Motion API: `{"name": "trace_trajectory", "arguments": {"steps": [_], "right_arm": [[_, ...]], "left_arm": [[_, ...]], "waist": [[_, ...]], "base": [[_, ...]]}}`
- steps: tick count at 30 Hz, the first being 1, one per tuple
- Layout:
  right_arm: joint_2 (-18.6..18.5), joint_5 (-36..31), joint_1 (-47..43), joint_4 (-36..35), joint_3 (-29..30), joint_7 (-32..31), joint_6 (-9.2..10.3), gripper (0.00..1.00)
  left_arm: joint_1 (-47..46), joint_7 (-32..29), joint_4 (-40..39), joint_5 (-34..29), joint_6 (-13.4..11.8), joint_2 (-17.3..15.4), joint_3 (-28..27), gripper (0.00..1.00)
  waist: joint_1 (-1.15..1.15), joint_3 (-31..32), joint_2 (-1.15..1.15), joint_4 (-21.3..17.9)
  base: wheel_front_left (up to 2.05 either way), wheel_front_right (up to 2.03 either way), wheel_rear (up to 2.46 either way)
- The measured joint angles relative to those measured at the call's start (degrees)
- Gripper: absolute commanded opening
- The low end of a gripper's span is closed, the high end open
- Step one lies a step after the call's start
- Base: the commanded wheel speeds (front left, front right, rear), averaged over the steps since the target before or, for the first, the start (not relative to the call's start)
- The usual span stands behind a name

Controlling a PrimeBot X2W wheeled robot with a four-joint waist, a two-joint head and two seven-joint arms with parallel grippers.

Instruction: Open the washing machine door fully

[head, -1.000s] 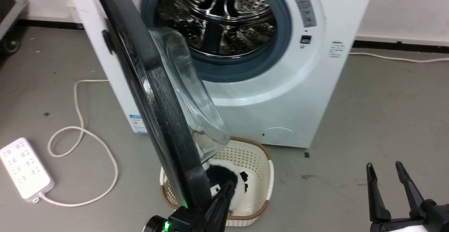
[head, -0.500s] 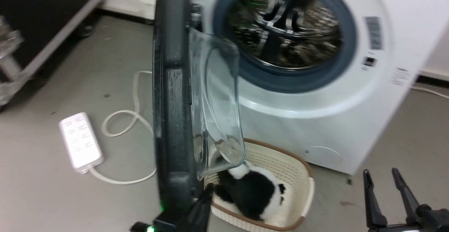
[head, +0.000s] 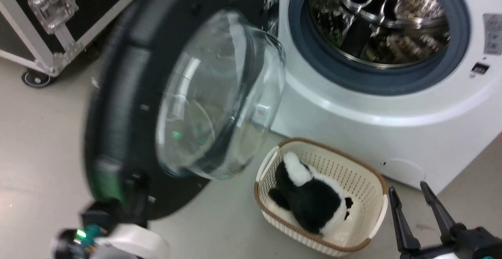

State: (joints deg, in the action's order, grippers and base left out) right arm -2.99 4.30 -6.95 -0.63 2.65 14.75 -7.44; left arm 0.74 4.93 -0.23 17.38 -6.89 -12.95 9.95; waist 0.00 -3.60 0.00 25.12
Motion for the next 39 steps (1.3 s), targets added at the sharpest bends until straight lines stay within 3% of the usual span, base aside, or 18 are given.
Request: {"name": "trace_trajectory", "arguments": {"steps": [9,15,22,32,39], "right_arm": [[0.0,-3.4,2.9,-0.7,-0.2,0.0,0.0,1.0],[0.0,-5.5,4.9,-1.5,0.4,0.0,0.0,1.0],[0.0,-6.9,5.5,-1.9,0.9,0.0,0.0,1.0],[0.0,-6.2,6.3,-1.9,2.2,0.0,0.0,1.0],[0.0,-5.4,6.3,-1.7,3.2,0.0,0.0,1.0]], "left_arm": [[-8.3,-2.4,6.0,5.6,1.6,-7.2,-9.3,0.0],[-15.9,-1.9,14.6,5.6,2.6,-13.4,-12.8,0.0],[-24.1,-0.5,27.8,8.1,3.4,-17.3,-16.8,0.0],[-28.2,6.5,38.7,9.0,6.1,-18.7,-17.8,0.0],[-27.3,9.3,36.0,6.5,7.7,-17.5,-15.5,0.0]], "waist": [[0.01,-6.6,0.0,-1.4],[0.02,-10.9,0.0,-3.2],[0.02,-14.2,0.0,-5.5],[0.0,-13.5,0.0,-6.9],[0.0,-9.7,0.0,-7.4]], "base": [[0.0,0.0,0.0],[0.0,0.0,0.0],[0.0,0.0,0.0],[0.0,0.0,0.0],[0.0,0.0,0.0]]}}
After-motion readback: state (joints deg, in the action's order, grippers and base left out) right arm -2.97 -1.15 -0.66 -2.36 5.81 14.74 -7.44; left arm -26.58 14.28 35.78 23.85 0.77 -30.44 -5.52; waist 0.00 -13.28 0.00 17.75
